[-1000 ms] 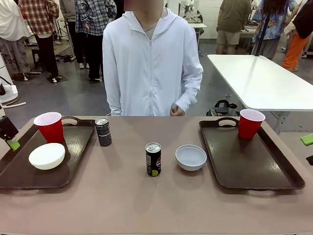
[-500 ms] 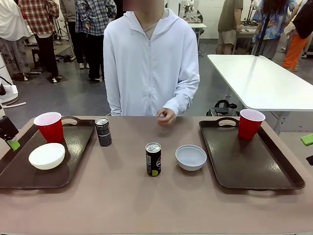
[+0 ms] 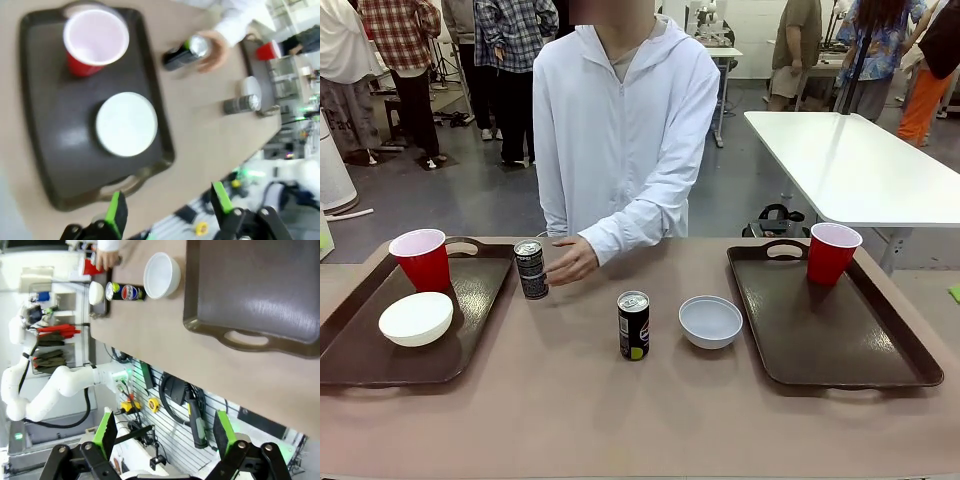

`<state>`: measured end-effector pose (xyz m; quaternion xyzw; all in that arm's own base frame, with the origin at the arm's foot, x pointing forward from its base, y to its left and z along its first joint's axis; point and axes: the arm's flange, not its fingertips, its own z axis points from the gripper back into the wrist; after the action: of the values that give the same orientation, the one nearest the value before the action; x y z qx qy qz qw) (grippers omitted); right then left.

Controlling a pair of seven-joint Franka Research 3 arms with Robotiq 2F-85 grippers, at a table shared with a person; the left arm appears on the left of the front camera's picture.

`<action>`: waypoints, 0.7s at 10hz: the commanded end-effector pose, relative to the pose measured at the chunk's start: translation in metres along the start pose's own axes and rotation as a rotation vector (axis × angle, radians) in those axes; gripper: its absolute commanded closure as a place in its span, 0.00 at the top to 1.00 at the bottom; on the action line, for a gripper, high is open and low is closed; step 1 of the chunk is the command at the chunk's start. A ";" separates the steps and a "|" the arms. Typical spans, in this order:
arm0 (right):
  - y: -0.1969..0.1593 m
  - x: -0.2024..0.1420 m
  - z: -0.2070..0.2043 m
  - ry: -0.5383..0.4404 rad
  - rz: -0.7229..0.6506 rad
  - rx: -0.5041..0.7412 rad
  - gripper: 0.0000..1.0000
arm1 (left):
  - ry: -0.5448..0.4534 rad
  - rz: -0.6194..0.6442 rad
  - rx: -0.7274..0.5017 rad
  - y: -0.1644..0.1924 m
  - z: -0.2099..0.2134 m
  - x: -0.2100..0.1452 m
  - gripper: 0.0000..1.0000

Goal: Prepare tableware on both trays.
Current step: Pick up a Picnic Bowl from the table and place it on a Handle tray.

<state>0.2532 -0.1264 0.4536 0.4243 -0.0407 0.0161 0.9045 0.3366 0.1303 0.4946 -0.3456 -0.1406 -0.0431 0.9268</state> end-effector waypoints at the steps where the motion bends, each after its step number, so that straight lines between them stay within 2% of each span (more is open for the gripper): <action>1: 0.057 -0.017 -0.013 0.058 -0.015 -0.167 1.00 | 0.003 -0.007 -0.194 0.028 0.019 0.008 0.88; 3: 0.110 -0.016 -0.041 0.076 -0.011 -0.340 1.00 | 0.036 0.030 -0.317 0.071 0.045 0.006 0.88; 5: 0.141 -0.005 -0.072 0.084 -0.044 -0.476 1.00 | 0.050 0.042 -0.385 0.107 0.062 -0.006 0.88; 7: 0.160 0.024 -0.103 0.106 -0.053 -0.564 1.00 | 0.092 0.016 -0.401 0.129 0.062 -0.020 0.88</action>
<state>0.2481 0.0510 0.5200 0.1791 0.0007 0.0143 0.9837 0.3199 0.2550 0.4535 -0.5234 -0.0869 -0.0591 0.8456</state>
